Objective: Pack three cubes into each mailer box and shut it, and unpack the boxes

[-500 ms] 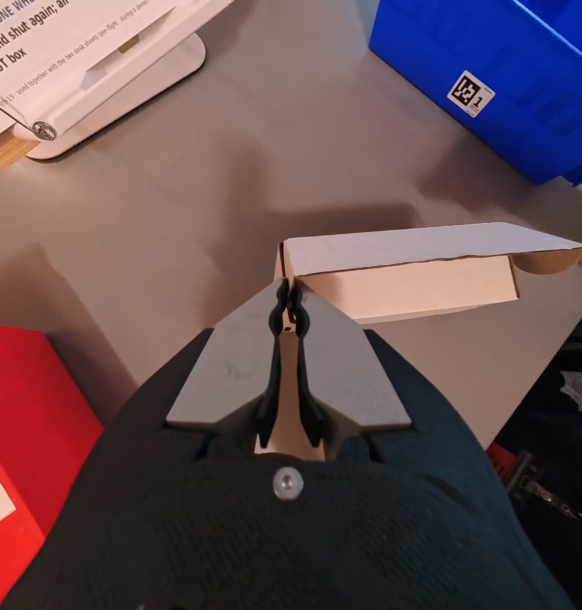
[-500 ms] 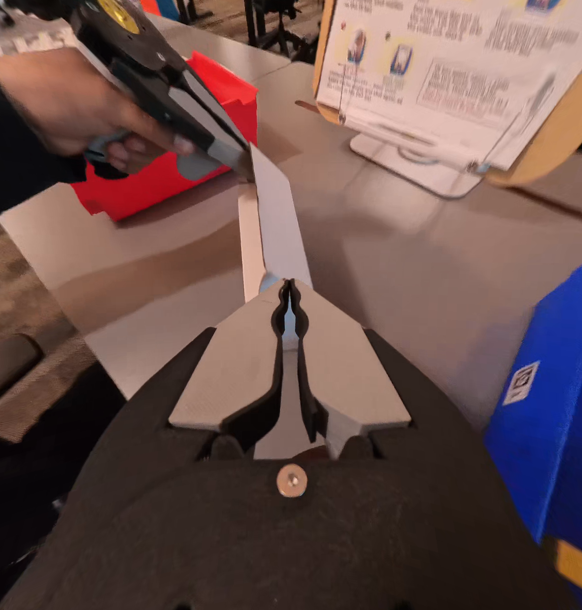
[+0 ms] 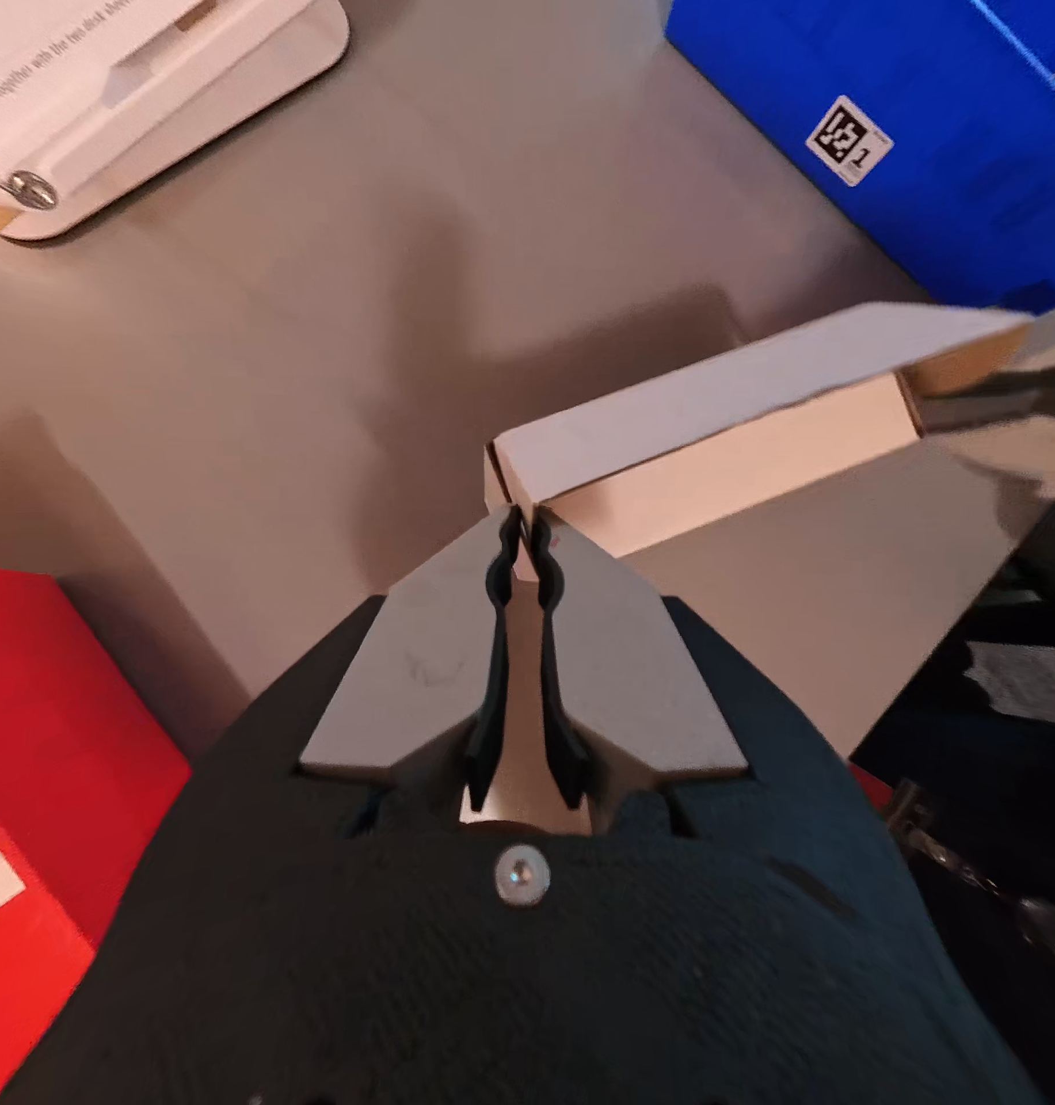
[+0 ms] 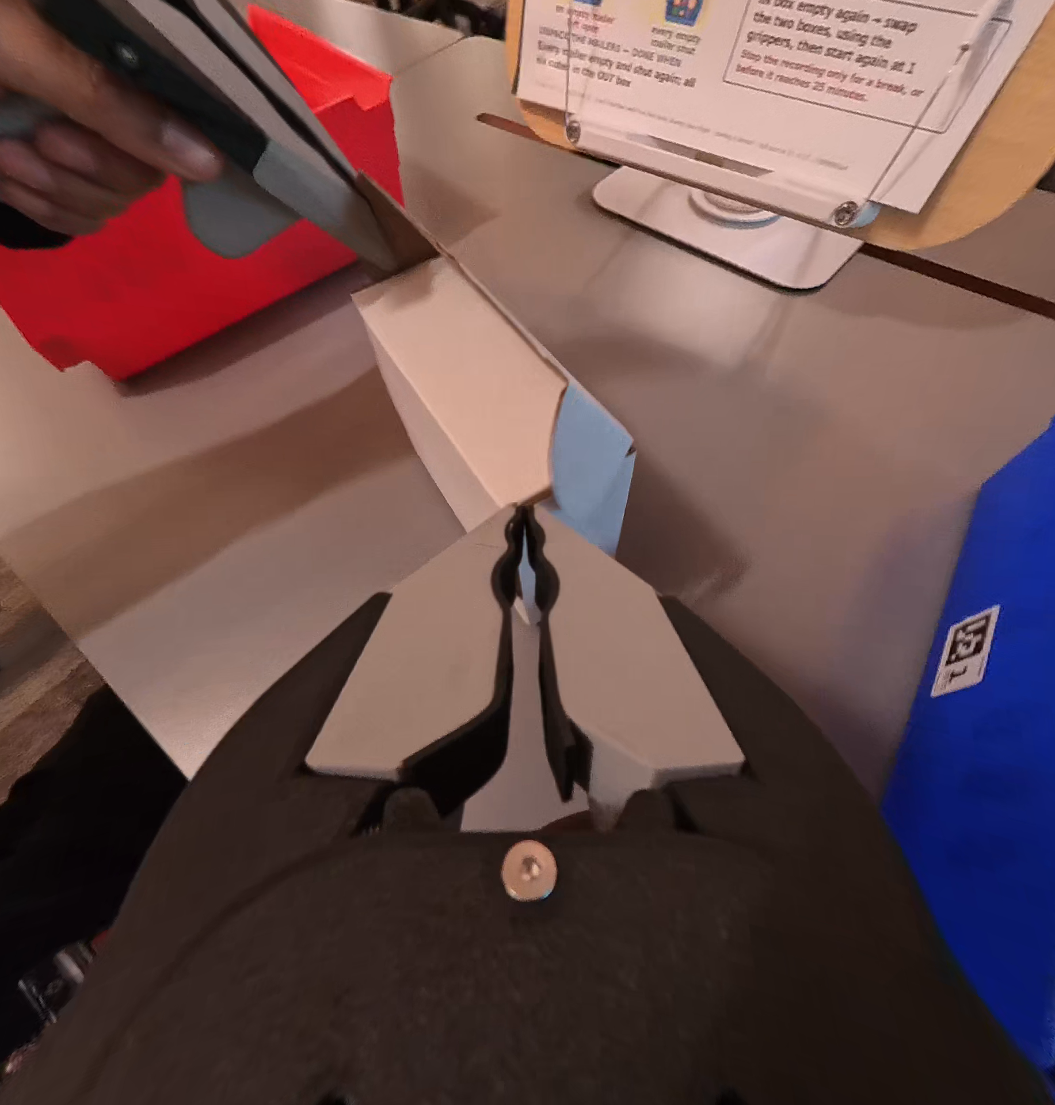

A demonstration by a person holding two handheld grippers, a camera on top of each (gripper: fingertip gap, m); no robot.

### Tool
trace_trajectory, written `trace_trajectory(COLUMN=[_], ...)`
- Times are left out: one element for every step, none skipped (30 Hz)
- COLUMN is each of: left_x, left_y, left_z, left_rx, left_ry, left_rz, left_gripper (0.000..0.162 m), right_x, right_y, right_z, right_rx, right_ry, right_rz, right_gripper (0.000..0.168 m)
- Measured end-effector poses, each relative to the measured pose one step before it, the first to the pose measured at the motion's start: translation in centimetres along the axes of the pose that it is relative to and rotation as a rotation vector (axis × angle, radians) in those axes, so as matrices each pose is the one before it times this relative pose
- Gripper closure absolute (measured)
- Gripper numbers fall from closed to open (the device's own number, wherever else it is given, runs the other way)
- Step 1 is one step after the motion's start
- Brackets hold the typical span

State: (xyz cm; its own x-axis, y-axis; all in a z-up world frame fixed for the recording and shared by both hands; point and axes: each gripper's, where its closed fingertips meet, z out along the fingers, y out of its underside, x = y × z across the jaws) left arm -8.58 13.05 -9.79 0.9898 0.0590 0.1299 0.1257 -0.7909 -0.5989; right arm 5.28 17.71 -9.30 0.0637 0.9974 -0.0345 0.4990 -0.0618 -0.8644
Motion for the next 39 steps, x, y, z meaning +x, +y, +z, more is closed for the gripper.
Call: trace_trajectory(left_x=[0.183,0.282,0.188,0.071,0.031,0.191,0.452,0.357,0.101,-0.041,-0.157,-0.217,-0.114,-0.064,-0.055,-0.053,-0.082,-0.147,-0.1,0.019,0.037,0.052,0.17,0.191,0.083,0.08,0.208,0.314,0.397,0.447,0.38,0.328,0.245,0.167,0.062,0.025,0.041,-0.042,-0.079], left_y=[0.089,0.038,0.012,-0.003,-0.018,0.01,-0.004,-0.013,-0.056,-0.067,-0.043,-0.047,0.001,0.009,-0.018,-0.027,-0.026,-0.045,-0.063,-0.031,-0.055,-0.149,-0.06,0.083,0.121,0.043,-0.005,0.041,0.098,0.093,0.06,0.054,0.027,0.031,0.001,-0.032,-0.037,-0.058,-0.063], left_z=[-0.114,-0.068,-0.031,0.014,0.015,0.015,0.058,0.073,0.053,0.014,-0.019,-0.032,-0.038,-0.028,-0.006,-0.001,0.013,0.008,0.037,0.037,0.045,-0.01,-0.04,0.019,0.036,0.026,0.002,0.029,0.053,0.045,0.039,0.036,0.047,0.035,0.032,0.012,0.013,-0.01,-0.003], left_rx=[-0.002,0.0018,0.0046,0.0059,0.0047,0.002,0.0007,-0.0012,-0.0017,-0.0033,-0.0036,0.0002,0.0023,0.0054,0.0083,0.0085,0.0067,0.0076,0.0091,0.0085,0.0117,0.0188,0.0113,0.0023,-0.0009,0.0039,0.0046,0.0014,-0.0014,-0.0003,-0.0009,-0.0029,-0.0041,-0.0066,-0.0059,-0.0045,-0.0041,-0.0017,-0.0006], left_ry=[0.0137,0.0183,0.0113,0.003,0.0014,0.0128,0.027,0.0156,-0.0061,-0.0149,-0.0133,-0.0091,0.0024,0.0068,0.0065,0.0042,-0.0009,-0.0074,-0.006,-0.0003,-0.0032,-0.0055,0.0011,0.001,-0.0049,-0.0019,0.0049,0.0087,0.0087,0.0052,-0.0046,-0.0113,-0.0158,-0.0171,-0.0165,-0.0102,-0.001,-0.0007,-0.0017], left_rz=[-0.0003,-0.0069,-0.0064,-0.0067,-0.0054,-0.0056,-0.0104,-0.0034,0.0047,0.0088,0.0023,-0.003,-0.0093,-0.0117,-0.0113,-0.009,-0.0047,-0.0037,-0.0038,-0.0042,-0.0044,-0.0053,-0.0046,0.0031,0.0036,-0.0007,-0.0024,-0.0004,0.0058,0.0121,0.0166,0.0201,0.0234,0.0249,0.0181,0.0102,0.0019,0.0001,-0.0011], left_gripper=[0.161,0.161,0.16,0.16,0.16,0.159,0.159,0.159,0.159,0.159,0.159,0.159,0.159,0.16,0.16,0.16,0.16,0.16,0.16,0.16,0.159,0.16,0.159,0.158,0.158,0.158,0.157,0.156,0.155,0.154,0.154,0.153,0.153,0.154,0.154,0.154,0.154,0.154,0.154], right_x=[0.395,0.516,0.514,0.38,0.113,-0.27,-0.327,0.022,0.322,0.187,-0.042,-0.002,0.061,0.129,0.304,0.444,0.403,0.272,0.194,0.226,0.293,0.123,0.04,0.162,0.075,-0.144,0.148,0.464,0.518,0.396,0.271,0.232,0.189,0.076,0.065,0.034,-0.018,-0.088,-0.119], right_y=[-0.269,-0.23,-0.273,-0.315,-0.368,-0.367,-0.369,-0.348,-0.201,-0.052,-0.09,-0.192,-0.129,0.063,0.232,0.375,0.43,0.242,0.034,-0.027,-0.079,-0.114,-0.045,-0.027,0.009,0.1,0.148,0.135,0.153,0.144,0.117,0.073,-0.046,-0.109,-0.173,-0.183,-0.16,-0.162,-0.132], right_z=[0.095,0.1,0.107,0.121,0.179,0.208,0.17,0.119,0.068,-0.034,-0.221,-0.379,-0.435,-0.365,-0.244,-0.116,-0.054,-0.037,-0.035,-0.016,-0.021,0.0,0.058,0.111,0.167,0.213,0.284,0.308,0.316,0.297,0.234,0.153,0.042,-0.033,-0.089,-0.109,-0.102,-0.117,-0.093], right_rx=[-0.0139,-0.021,-0.023,-0.0217,-0.0182,-0.0189,-0.0176,-0.0148,-0.0189,-0.0191,-0.0042,0.0151,0.0195,0.0132,0.0055,-0.0033,-0.0076,0.0018,0.0104,0.009,0.0078,0.0072,0.0016,-0.002,-0.0053,-0.0114,-0.016,-0.0173,-0.0208,-0.025,-0.0287,-0.031,-0.0276,-0.0267,-0.0244,-0.0257,-0.0306,-0.0311,-0.0334], right_ry=[-0.017,-0.007,-0.0008,-0.0034,-0.0198,-0.0449,-0.0438,-0.0127,0.0137,0.0098,0.0003,0.0043,0.0075,0.0086,0.0179,0.0298,0.0332,0.0294,0.0238,0.0226,0.0239,0.0106,0.0028,0.0088,0.0022,-0.0123,0.0005,0.0154,0.0149,0.0055,-0.0022,-0.0039,-0.0068,-0.0166,-0.0241,-0.0334,-0.0443,-0.0521,-0.0537], right_rz=[0.0005,0.0042,-0.001,0.0001,0.007,0.0205,0.0216,0.0065,-0.007,-0.0103,-0.0083,-0.0054,-0.0043,0.0003,0.0057,0.0024,-0.0071,-0.0099,-0.0064,-0.0027,-0.0002,0.0015,0.0003,-0.0024,-0.0061,-0.0055,0.0001,-0.0003,-0.0006,0.0021,0.0041,-0.0001,-0.0007,0.0026,0.0071,0.0125,0.0181,0.0233,0.0275], right_gripper=[0.168,0.168,0.168,0.168,0.168,0.168,0.168,0.168,0.168,0.168,0.168,0.168,0.168,0.168,0.168,0.168,0.168,0.164,0.157,0.149,0.142,0.139,0.14,0.144,0.148,0.151,0.155,0.159,0.163,0.166,0.166,0.167,0.167,0.167,0.167,0.167,0.167,0.166,0.165])
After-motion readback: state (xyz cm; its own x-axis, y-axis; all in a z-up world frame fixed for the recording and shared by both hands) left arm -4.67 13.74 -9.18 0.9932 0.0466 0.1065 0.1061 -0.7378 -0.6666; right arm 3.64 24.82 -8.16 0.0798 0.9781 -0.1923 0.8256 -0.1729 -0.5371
